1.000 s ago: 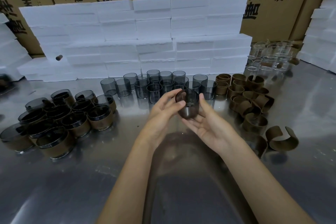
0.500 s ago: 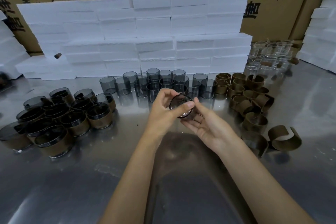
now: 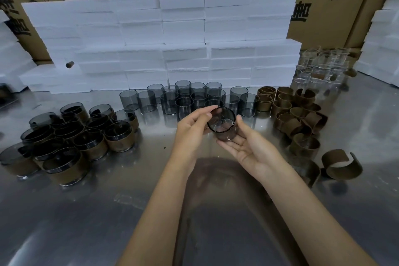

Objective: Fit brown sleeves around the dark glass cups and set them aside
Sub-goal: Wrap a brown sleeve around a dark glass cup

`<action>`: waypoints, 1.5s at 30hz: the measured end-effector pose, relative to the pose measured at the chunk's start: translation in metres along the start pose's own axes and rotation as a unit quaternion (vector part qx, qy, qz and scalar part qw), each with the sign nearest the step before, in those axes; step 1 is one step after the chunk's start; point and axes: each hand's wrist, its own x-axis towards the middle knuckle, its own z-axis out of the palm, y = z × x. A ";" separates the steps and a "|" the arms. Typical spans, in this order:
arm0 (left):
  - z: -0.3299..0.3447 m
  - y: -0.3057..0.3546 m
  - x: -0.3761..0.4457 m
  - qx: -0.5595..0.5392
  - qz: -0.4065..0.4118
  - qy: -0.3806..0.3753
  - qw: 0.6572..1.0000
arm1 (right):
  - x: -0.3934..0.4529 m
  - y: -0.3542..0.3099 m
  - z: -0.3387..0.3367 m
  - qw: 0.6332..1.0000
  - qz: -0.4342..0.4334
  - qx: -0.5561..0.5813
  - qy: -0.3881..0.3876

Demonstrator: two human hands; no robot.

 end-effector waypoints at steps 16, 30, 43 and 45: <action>0.005 0.000 -0.003 -0.047 -0.011 -0.027 0.998 | -0.004 -0.006 0.002 0.996 -0.057 -0.061 -0.014; 0.004 -0.003 0.000 -0.110 -0.088 -0.034 0.989 | -0.008 0.002 0.000 0.747 -0.351 -0.559 0.074; 0.001 -0.004 0.001 -0.131 -0.124 -0.053 0.982 | -0.007 -0.014 -0.003 0.824 -0.324 -0.464 -0.011; 0.000 -0.004 0.002 -0.134 -0.129 -0.040 0.982 | -0.008 -0.021 -0.005 0.818 -0.290 -0.496 -0.023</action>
